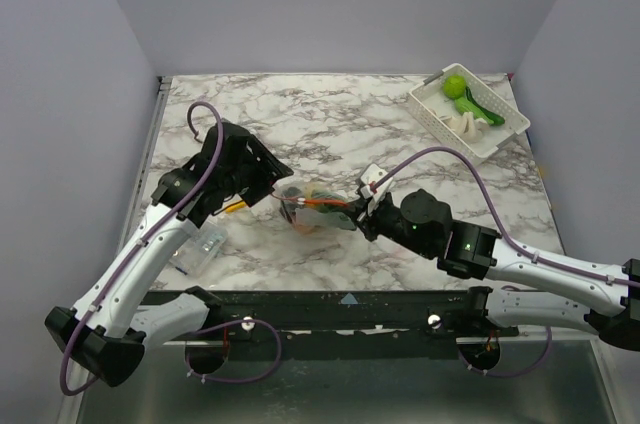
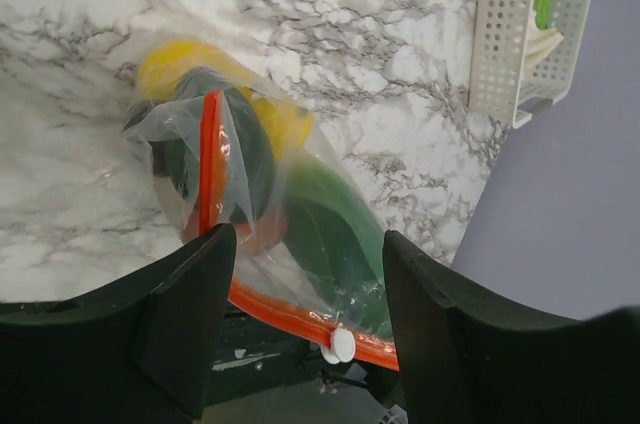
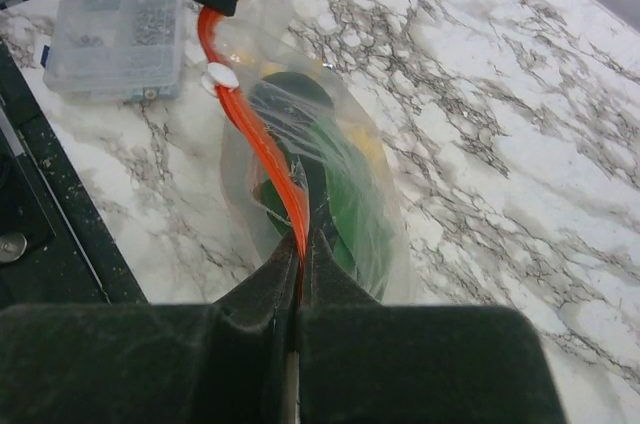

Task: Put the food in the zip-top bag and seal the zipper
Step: Adjust the zipper food storage bag at the center of the board.

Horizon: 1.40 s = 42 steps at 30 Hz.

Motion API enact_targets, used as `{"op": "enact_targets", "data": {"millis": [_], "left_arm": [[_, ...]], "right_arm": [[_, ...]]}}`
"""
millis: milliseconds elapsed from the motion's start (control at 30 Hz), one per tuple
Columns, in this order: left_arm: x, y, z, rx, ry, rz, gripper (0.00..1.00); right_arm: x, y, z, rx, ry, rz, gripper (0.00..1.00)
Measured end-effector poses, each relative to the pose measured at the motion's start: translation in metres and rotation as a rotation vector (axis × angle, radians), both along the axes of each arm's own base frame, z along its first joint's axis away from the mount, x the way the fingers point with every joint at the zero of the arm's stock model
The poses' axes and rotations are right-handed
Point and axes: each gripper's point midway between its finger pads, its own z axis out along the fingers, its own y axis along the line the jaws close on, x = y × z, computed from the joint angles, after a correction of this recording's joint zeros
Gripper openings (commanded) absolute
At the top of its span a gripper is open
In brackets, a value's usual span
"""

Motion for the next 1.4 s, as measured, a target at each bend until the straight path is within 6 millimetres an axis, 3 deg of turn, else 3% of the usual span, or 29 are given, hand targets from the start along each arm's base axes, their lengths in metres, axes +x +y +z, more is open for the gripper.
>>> {"op": "enact_targets", "data": {"millis": [200, 433, 800, 867, 967, 1033, 1133, 1200, 1267, 1400], "left_arm": [[-0.018, 0.008, -0.016, -0.051, 0.127, 0.09, 0.61], [-0.026, 0.012, -0.021, -0.078, 0.185, 0.152, 0.79], [-0.047, 0.047, -0.005, -0.094, 0.116, 0.263, 0.78], [-0.049, 0.047, -0.007, -0.107, 0.123, 0.269, 0.72], [-0.049, 0.042, -0.019, -0.122, 0.153, 0.265, 0.49], [-0.048, 0.035, -0.032, -0.138, 0.191, 0.247, 0.42], [-0.042, 0.022, -0.047, -0.153, 0.244, 0.221, 0.11], [-0.038, 0.016, -0.059, -0.152, 0.286, 0.216, 0.01], [-0.038, 0.013, -0.064, -0.154, 0.302, 0.21, 0.0], [-0.036, 0.009, -0.057, -0.188, 0.285, 0.203, 0.0]], "right_arm": [[0.0, -0.002, -0.006, -0.027, 0.004, 0.002, 0.0], [0.0, -0.002, -0.01, -0.063, 0.008, 0.005, 0.0], [0.0, -0.002, -0.012, -0.069, 0.011, 0.005, 0.0], [0.0, -0.002, -0.012, -0.069, 0.011, 0.005, 0.0], [0.0, -0.002, -0.011, -0.068, 0.011, 0.005, 0.01], [0.0, -0.002, -0.011, -0.068, 0.011, 0.005, 0.03], [0.0, -0.002, -0.012, -0.07, 0.012, 0.006, 0.11], [-0.001, -0.002, -0.012, -0.079, 0.016, 0.011, 0.24], [-0.002, -0.001, -0.013, -0.103, 0.025, 0.022, 0.36], [-0.002, 0.012, -0.01, -0.16, 0.054, 0.053, 0.49]]}}
